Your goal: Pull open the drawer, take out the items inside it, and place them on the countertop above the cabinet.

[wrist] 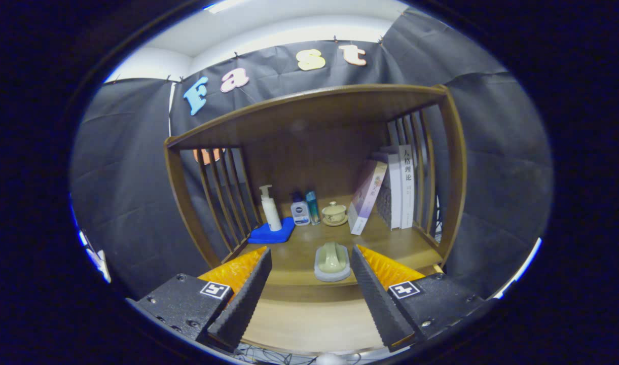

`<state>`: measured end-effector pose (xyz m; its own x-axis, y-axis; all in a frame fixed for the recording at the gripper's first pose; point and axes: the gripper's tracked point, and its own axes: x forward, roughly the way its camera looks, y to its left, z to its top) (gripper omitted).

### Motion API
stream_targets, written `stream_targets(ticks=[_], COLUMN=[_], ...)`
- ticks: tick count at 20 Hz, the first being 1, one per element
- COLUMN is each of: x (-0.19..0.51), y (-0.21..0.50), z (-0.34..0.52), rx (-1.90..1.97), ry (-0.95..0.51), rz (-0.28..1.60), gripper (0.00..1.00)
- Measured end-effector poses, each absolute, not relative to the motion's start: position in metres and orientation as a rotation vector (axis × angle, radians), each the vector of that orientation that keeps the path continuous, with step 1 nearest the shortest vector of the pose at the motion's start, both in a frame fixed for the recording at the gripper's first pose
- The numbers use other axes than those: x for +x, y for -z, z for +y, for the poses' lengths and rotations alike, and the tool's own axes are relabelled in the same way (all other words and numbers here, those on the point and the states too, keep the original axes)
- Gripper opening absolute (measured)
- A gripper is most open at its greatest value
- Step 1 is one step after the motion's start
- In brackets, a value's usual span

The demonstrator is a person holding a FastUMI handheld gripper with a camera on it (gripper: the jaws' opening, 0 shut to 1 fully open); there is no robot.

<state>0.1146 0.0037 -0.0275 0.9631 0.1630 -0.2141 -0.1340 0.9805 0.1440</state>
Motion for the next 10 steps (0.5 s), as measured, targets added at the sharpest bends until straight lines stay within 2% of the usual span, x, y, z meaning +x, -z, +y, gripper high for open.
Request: stream_targets(ticks=[10], x=[0.017], y=[0.093], z=[0.009], rx=[0.037], ry=[-0.111], rz=[0.110], gripper=[0.99])
